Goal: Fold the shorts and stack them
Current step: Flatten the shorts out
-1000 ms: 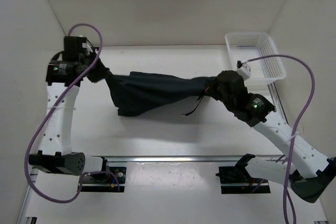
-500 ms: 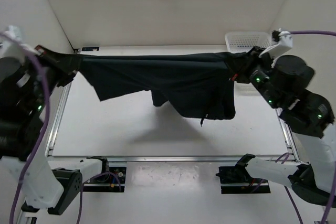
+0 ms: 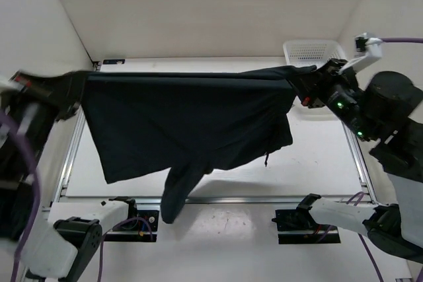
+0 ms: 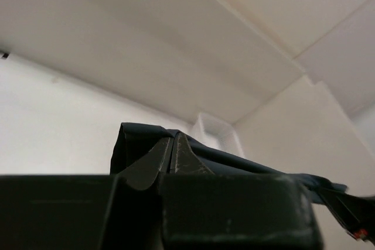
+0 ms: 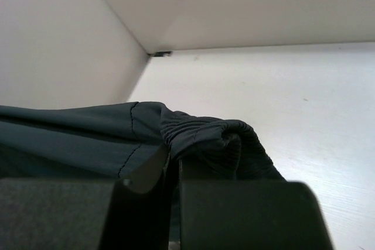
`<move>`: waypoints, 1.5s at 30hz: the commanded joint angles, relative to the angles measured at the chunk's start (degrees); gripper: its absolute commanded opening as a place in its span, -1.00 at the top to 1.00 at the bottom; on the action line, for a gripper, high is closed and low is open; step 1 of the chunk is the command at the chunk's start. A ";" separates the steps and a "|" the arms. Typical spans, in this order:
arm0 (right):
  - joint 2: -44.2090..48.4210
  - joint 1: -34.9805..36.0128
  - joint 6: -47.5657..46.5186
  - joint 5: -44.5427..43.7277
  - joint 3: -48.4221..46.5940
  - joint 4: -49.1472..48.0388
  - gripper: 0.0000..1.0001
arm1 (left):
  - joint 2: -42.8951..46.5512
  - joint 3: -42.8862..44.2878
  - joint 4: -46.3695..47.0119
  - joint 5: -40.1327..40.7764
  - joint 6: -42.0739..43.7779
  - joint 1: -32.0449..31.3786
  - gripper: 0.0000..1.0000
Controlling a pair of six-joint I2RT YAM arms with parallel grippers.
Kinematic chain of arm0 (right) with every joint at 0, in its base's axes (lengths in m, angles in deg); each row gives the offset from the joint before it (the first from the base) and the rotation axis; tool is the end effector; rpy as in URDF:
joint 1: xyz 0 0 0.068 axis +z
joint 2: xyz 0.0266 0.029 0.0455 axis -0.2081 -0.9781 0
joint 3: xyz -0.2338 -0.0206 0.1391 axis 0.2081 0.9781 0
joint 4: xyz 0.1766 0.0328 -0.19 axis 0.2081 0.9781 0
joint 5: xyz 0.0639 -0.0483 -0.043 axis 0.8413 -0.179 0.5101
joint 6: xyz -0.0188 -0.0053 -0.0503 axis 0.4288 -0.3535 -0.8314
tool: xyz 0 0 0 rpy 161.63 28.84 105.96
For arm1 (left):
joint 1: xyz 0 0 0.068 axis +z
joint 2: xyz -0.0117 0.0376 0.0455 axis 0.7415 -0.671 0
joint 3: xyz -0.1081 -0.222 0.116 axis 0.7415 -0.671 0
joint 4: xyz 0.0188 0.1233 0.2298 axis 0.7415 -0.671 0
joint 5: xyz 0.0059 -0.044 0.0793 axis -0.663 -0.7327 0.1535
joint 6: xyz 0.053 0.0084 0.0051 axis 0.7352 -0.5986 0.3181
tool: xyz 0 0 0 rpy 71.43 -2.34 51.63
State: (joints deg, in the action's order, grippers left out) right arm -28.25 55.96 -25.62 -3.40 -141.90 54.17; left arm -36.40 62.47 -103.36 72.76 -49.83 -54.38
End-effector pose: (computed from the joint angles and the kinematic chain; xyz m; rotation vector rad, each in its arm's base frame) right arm 0.0822 0.0638 0.5707 0.0269 1.6153 0.7263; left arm -0.0002 0.0010 0.6071 -0.4377 1.4694 -0.6029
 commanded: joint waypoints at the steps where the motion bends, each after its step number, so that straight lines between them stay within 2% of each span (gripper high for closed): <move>1: -1.90 -2.02 -6.98 -16.71 3.47 4.07 0.99 | -7.47 -9.24 6.02 12.88 4.72 0.64 0.79; 5: -7.61 -4.12 -10.32 -19.18 14.44 -3.74 0.99 | -14.49 -19.20 12.79 11.30 6.66 1.25 0.79; 9: -22.71 -15.52 -11.12 -6.55 17.03 -13.23 0.99 | -28.10 -20.02 17.89 8.39 7.19 3.62 0.79; 10: -26.48 -17.47 -10.59 -4.35 15.63 -16.39 0.80 | -35.97 -18.18 17.90 8.39 7.19 3.62 0.79; 11: -35.40 -19.23 -10.59 -1.80 13.09 -17.11 0.22 | -40.57 -11.73 18.60 8.91 8.58 3.62 0.67; 12: -40.18 -21.86 -10.59 1.53 4.72 -17.12 -0.79 | -45.58 -6.96 17.04 8.92 9.21 3.62 0.47; 13: -44.67 -22.75 -9.72 2.78 -0.42 -14.34 -1.00 | -55.98 -1.00 14.15 8.92 9.21 4.15 0.05; 14: -52.54 -24.24 -8.40 3.75 -6.04 -11.61 -1.00 | -60.87 12.46 10.64 6.74 9.21 4.15 -0.59; 15: -55.49 -24.86 -7.43 4.98 -15.66 -9.15 -1.00 | -64.84 18.17 7.13 5.42 9.21 4.15 -0.75; 16: -57.18 -25.48 -6.29 6.73 -18.11 -6.69 -1.00 | -67.92 21.09 3.26 4.36 9.74 4.15 -1.00; 18: -56.68 -26.19 -5.67 8.94 -14.74 -7.53 -1.00 | -64.02 10.73 5.75 3.73 10.35 4.15 -1.00; 19: -53.97 -26.71 -4.97 8.95 -11.83 -9.28 -1.00 | -56.51 3.62 8.73 3.73 10.36 4.15 -1.00; 20: -52.55 -27.41 -4.35 9.55 -8.67 -9.91 -1.00 | -52.70 -9.85 14.33 3.04 10.36 4.15 -1.00; 21: -50.97 -27.42 -3.83 10.87 -1.51 -10.44 -1.00 | -49.27 -15.47 16.04 3.03 10.36 4.15 -1.00; 24: -43.42 -29.61 -1.63 14.47 11.53 -13.86 -0.98 | -40.02 -30.32 16.93 0.41 11.05 2.14 -0.62; 25: -39.39 -30.14 -0.40 15.70 20.54 -14.83 -0.88 | -38.35 -33.43 15.80 -0.30 11.06 1.35 -0.50; 26: -37.26 -31.62 1.87 20.50 25.06 -17.71 -0.84 | -34.85 -36.94 15.79 -1.09 11.06 -0.40 -0.26; 27: -33.41 -32.42 2.94 23.07 29.29 -19.30 -0.81 | -32.99 -44.80 15.79 -3.36 9.93 -1.29 -0.12; 28: -31.72 -33.04 3.82 24.84 36.20 -20.36 -0.69 | -31.23 -48.88 15.79 -4.34 9.40 -2.17 -0.03; 29: -29.97 -33.57 4.44 26.16 38.97 -21.16 -0.65 | -27.65 -52.84 15.79 -5.05 8.69 -3.13 0.00; 30: -26.82 -34.09 4.96 26.87 41.34 -21.16 -0.61 | -25.87 -60.45 15.79 -5.58 6.42 -5.14 0.00; 32: -23.46 -34.80 5.58 27.92 47.76 -21.16 -0.49 | -21.05 -67.61 17.80 -9.35 4.30 -7.18 -0.08; 33: -20.40 -34.80 5.58 28.54 49.70 -21.16 -0.46 | -19.71 -73.39 18.33 -10.32 1.59 -10.14 -0.25; 37: -14.40 -37.17 5.58 31.09 57.79 -21.16 -0.46 | -17.24 -82.91 19.66 -9.81 -4.82 -17.97 -0.50; 38: -13.70 -37.96 5.58 31.09 59.81 -21.16 -0.59 | -17.24 -84.24 20.44 -9.80 -5.54 -18.87 -0.62; 39: -12.99 -37.97 5.58 31.88 60.70 -21.16 -0.66 | -17.24 -85.13 20.45 -9.80 -6.07 -19.57 -0.62; 41: -12.46 -39.19 5.06 32.49 62.54 -21.16 -0.71 | -18.73 -87.24 21.94 -7.79 -7.74 -20.63 -0.69; 45: -11.84 -39.72 5.06 33.55 64.04 -21.16 -0.77 | -22.50 -90.23 23.70 -5.33 -8.36 -20.63 -0.69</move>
State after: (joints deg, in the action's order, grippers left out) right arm -41.41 16.64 -20.35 27.16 -79.08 34.72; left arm -57.56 -26.27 -83.21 64.87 -55.58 -74.99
